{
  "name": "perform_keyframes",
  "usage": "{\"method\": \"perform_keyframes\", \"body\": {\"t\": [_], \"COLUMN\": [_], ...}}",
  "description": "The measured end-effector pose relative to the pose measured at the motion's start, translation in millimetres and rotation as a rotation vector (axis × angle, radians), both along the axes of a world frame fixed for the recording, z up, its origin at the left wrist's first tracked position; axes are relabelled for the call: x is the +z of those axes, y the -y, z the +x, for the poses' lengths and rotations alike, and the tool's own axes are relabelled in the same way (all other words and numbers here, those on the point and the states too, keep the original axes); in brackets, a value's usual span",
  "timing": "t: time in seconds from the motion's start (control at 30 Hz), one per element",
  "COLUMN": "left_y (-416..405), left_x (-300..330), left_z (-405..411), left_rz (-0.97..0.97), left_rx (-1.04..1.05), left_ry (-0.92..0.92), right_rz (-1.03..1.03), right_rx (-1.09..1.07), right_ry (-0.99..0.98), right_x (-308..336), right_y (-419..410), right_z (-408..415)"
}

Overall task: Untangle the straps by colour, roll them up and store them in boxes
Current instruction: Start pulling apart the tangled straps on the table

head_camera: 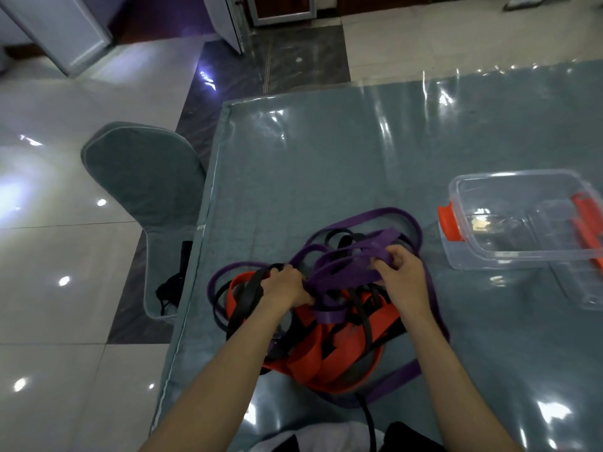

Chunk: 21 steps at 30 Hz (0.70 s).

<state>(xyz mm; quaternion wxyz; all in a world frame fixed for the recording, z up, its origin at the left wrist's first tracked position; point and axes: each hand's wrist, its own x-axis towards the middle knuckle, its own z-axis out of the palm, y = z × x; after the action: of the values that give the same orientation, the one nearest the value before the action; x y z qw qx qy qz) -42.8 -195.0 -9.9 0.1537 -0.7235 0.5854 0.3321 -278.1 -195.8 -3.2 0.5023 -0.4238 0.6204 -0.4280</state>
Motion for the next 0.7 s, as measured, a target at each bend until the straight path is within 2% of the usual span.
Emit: {"method": "perform_keyframes", "body": {"t": [0.23, 0.4, 0.6, 0.7], "left_y": [-13.6, -13.8, -7.9, -5.2], "left_x": [8.7, 34.1, 100.9, 136.6], "left_z": [6.1, 14.3, 28.7, 34.1], "left_rz": [-0.162, -0.244, -0.590, -0.730], "left_rx": [0.138, 0.102, 0.014, -0.009], "left_ry": [-0.194, -0.224, -0.216, -0.271], "right_rz": [-0.007, -0.056, -0.123, -0.155], "right_rx": [-0.086, -0.122, -0.166, -0.177], "right_ry": [0.046, 0.070, 0.156, 0.172], "right_x": [4.1, 17.3, 45.7, 55.0], "right_y": [-0.7, -13.0, -18.9, -17.4], "right_z": [-13.2, -13.0, -12.5, -4.5]}}
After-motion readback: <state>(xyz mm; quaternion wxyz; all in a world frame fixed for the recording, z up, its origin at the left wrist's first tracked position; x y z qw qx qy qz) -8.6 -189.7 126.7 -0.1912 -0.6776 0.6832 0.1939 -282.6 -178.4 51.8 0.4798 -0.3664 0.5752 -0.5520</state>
